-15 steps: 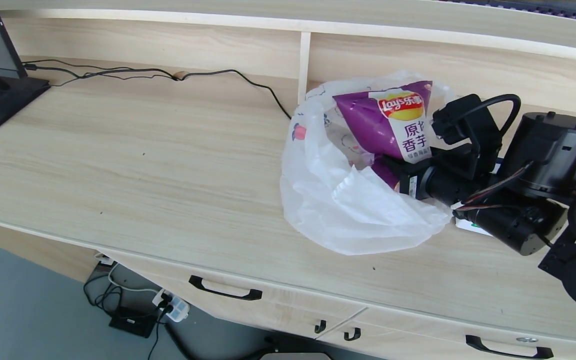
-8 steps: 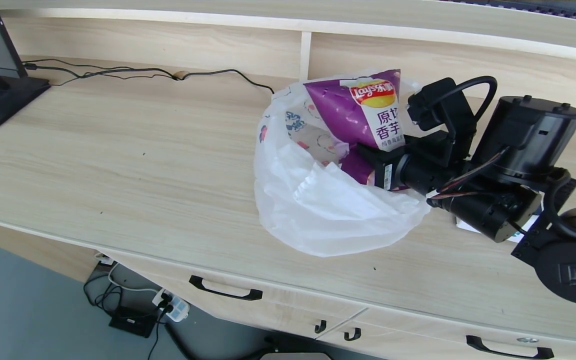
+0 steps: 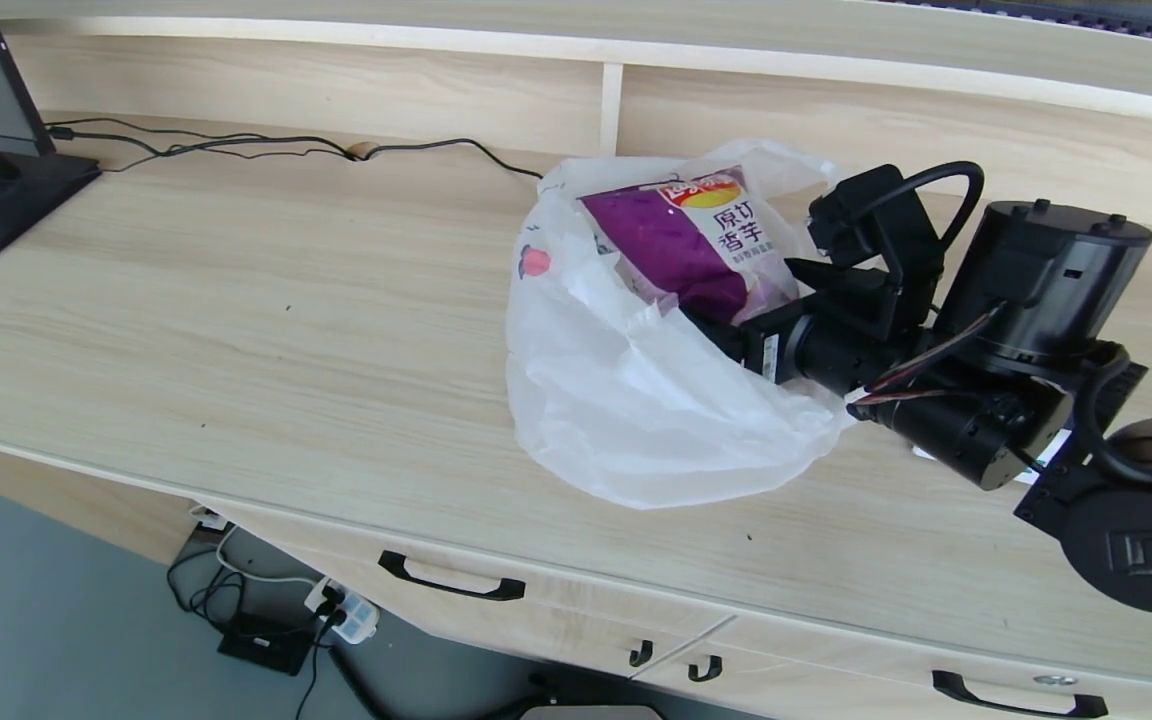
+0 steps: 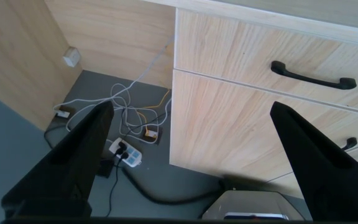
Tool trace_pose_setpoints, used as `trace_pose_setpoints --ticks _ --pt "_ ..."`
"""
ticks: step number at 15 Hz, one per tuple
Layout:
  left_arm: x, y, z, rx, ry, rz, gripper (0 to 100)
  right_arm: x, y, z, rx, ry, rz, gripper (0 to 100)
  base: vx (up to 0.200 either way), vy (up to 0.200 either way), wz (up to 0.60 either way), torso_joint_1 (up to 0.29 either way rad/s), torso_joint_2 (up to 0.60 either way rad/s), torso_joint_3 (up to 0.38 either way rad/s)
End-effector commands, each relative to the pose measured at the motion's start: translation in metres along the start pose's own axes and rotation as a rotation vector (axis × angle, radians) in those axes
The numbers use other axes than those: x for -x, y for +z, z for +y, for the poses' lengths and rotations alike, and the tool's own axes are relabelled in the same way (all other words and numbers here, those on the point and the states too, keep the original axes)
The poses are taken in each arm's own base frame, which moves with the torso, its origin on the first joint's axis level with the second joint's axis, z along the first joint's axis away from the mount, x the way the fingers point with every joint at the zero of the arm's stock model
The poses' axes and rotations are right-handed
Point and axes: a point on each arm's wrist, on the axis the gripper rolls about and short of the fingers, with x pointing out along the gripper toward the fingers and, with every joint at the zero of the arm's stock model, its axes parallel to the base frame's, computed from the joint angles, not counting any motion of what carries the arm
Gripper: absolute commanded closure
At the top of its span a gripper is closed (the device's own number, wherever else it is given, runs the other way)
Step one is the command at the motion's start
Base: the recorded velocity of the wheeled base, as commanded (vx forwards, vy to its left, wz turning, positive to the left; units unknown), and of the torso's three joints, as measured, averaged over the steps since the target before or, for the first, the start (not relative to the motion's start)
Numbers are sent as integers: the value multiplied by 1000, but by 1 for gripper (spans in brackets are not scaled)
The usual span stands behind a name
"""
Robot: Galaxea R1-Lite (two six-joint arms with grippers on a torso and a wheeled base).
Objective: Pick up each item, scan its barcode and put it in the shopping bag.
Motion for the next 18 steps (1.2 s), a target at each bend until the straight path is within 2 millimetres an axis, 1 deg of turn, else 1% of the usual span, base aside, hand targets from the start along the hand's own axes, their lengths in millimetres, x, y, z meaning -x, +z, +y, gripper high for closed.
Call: trace_pose_setpoints --ticks 1,3,4,5,7,9,10,11,12,14,15,17,18 --pt "0 0 0 0 1 1 0 -1 1 0 0 -2 -4 0 0 0 0 0 0 0" --pt "0 0 0 0 1 1 0 -2 12 -3 -23 -12 -43 0 0 0 0 0 0 0" --pt "0 0 0 0 1 1 0 2 23 -7 -37 -24 -82 0 0 0 0 0 0 0" --pt "0 0 0 0 1 1 0 10 34 -11 -45 -34 -116 0 0 0 0 0 0 0" --pt "0 0 0 0 1 1 0 35 51 -20 -43 -48 -168 0 0 0 0 0 0 0" --pt "0 0 0 -1 1 2 0 66 58 -21 -45 -31 -206 0 0 0 0 0 0 0" --pt "0 0 0 -1 1 2 0 79 65 -21 -50 -17 -235 0 0 0 0 0 0 0" --pt "0 0 0 -1 1 2 0 92 72 -14 -68 33 -269 0 0 0 0 0 0 0" --pt "0 0 0 -1 1 2 0 103 76 -14 -74 48 -285 0 0 0 0 0 0 0" --pt "0 0 0 -1 1 2 0 117 72 -18 -60 38 -279 0 0 0 0 0 0 0" --pt "0 0 0 -3 0 2 0 118 66 -17 -44 47 -262 0 0 0 0 0 0 0" --pt "0 0 0 -3 0 2 0 117 65 -16 -40 49 -260 0 0 0 0 0 0 0" --pt "0 0 0 -3 0 2 0 117 64 -16 -39 50 -257 0 0 0 -600 2 7 2"
